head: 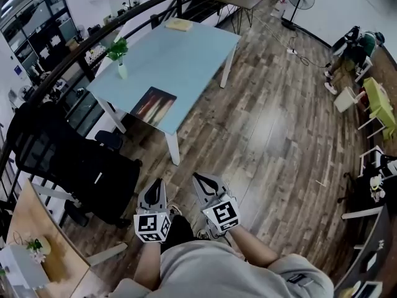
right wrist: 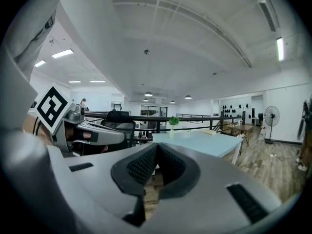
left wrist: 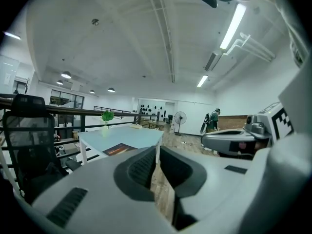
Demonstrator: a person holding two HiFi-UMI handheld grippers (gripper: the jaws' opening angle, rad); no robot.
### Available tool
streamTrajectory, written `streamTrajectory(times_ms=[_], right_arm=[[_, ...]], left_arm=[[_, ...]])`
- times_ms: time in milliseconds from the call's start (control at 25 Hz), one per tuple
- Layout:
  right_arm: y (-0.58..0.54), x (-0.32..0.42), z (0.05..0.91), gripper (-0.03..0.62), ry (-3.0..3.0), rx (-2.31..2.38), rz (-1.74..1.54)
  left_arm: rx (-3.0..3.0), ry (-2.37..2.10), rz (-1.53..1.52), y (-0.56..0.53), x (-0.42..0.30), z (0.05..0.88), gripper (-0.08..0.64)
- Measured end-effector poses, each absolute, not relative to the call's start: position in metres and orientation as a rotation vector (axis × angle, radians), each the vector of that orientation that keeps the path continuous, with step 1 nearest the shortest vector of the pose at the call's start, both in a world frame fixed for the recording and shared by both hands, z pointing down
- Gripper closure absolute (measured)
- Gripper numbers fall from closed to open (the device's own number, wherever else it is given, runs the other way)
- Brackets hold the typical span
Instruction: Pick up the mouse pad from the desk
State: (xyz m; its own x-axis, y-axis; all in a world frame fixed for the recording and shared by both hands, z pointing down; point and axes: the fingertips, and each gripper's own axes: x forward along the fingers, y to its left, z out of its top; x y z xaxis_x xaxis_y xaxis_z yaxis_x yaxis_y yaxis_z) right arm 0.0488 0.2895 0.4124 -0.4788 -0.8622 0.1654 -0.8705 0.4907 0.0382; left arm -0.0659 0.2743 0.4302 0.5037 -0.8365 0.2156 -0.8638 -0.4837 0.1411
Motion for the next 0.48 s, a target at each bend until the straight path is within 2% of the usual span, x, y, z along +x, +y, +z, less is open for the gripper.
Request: streamTrajectory(times_ms=[480], right_arm=[[0.179, 0.003, 0.392, 0.588, -2.552, 1.546, 0.046]], left_arm=[[2.582, -1.414, 0.151, 0.156, -0.105, 0.410, 0.521]])
